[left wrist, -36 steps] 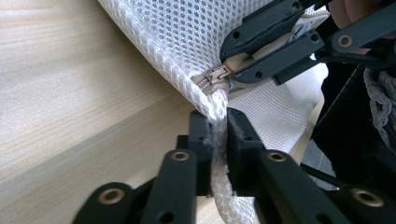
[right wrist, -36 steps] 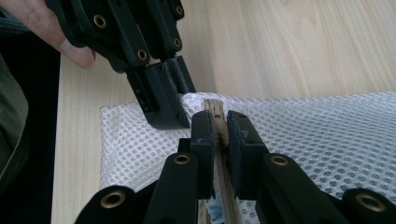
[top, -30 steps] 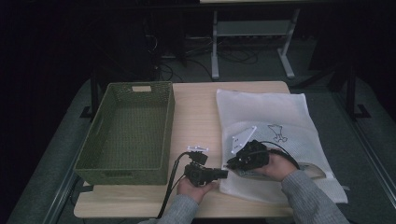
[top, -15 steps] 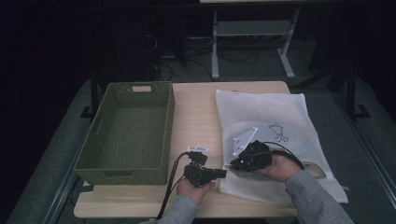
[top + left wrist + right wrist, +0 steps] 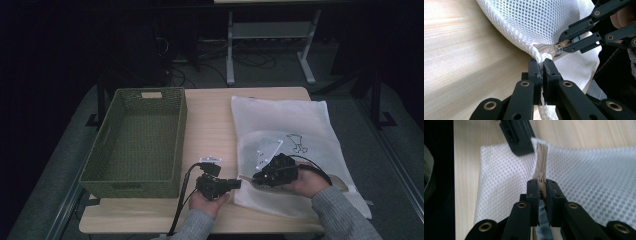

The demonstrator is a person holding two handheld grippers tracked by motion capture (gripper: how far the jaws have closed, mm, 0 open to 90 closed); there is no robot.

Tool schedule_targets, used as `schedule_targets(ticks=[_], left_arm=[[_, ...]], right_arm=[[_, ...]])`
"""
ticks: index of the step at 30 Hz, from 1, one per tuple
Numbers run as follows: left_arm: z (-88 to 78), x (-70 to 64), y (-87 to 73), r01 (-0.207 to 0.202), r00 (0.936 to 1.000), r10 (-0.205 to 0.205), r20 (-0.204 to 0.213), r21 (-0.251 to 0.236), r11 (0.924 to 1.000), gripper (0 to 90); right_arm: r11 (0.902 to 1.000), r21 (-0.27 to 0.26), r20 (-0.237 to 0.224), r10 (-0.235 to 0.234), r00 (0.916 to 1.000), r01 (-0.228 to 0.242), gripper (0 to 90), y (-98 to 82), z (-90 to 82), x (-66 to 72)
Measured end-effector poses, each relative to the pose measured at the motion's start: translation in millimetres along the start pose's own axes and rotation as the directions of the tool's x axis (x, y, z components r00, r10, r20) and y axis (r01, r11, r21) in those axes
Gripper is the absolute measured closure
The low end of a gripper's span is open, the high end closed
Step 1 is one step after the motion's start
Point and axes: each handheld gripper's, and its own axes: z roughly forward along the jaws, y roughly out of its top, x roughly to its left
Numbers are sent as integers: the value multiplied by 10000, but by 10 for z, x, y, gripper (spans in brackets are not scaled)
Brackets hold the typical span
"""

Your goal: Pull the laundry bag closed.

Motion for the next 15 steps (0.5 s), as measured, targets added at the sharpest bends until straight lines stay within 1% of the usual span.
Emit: schedule_targets(ticks=[6, 11, 15], left_arm=[[-21, 11, 3, 2, 9998, -4, -222, -82, 10000, 866], [-29, 8, -4, -111, 9994, 109, -336, -40, 9999, 866], [-19, -1, -10, -155, 9990, 154, -411, -26, 9999, 866]], right_arm=[[9999, 88, 77, 126, 9999, -127, 812, -91, -39, -4], [9994, 205, 63, 263, 9996, -264, 812, -167, -74, -14], [9992, 133, 8, 377, 9993, -377, 812, -215, -71, -21]])
